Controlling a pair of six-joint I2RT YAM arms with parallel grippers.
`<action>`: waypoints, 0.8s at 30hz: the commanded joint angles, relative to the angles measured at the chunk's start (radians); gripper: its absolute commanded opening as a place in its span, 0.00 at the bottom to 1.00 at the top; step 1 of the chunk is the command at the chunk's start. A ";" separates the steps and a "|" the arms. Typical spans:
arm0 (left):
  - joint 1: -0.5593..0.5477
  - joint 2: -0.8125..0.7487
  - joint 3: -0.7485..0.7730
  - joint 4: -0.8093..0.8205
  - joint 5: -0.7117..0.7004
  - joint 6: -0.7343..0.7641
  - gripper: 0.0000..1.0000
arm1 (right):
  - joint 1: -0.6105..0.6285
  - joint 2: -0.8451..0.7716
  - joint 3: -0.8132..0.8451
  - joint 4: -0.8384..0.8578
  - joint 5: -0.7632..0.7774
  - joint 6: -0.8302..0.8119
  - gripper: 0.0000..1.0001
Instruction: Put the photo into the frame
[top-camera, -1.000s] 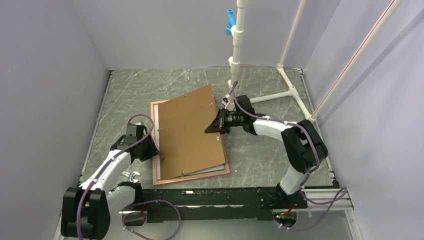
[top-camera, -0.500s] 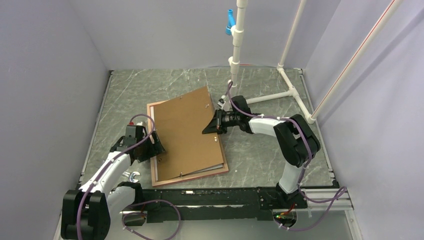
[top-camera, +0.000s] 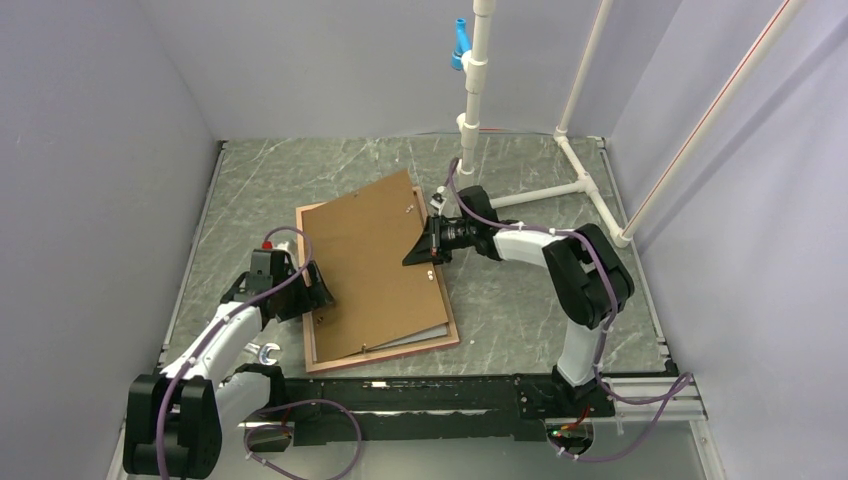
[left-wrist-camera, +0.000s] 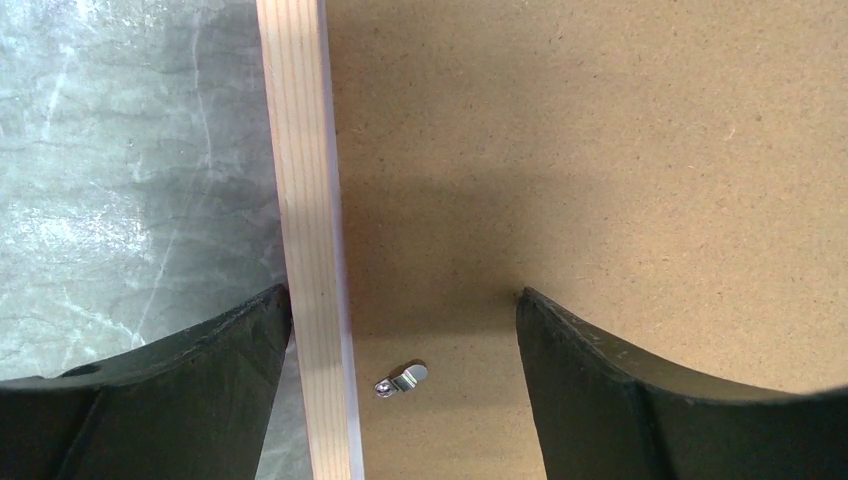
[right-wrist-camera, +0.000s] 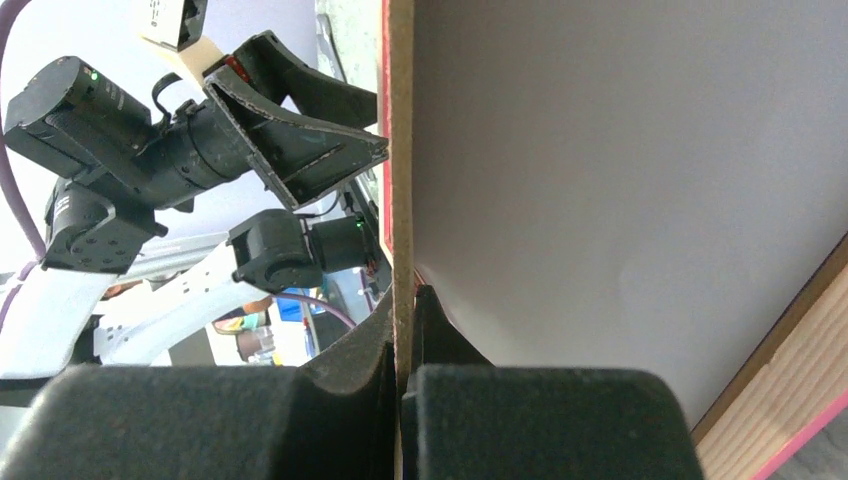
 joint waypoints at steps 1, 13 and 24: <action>-0.027 0.029 -0.016 0.156 0.197 0.004 0.84 | 0.059 0.056 0.011 -0.074 -0.084 -0.101 0.00; -0.077 0.079 0.003 0.180 0.215 0.018 0.84 | 0.100 -0.006 -0.130 0.035 -0.025 -0.012 0.00; -0.106 0.059 0.021 0.173 0.224 -0.024 0.89 | 0.117 -0.043 -0.238 0.096 0.048 0.020 0.00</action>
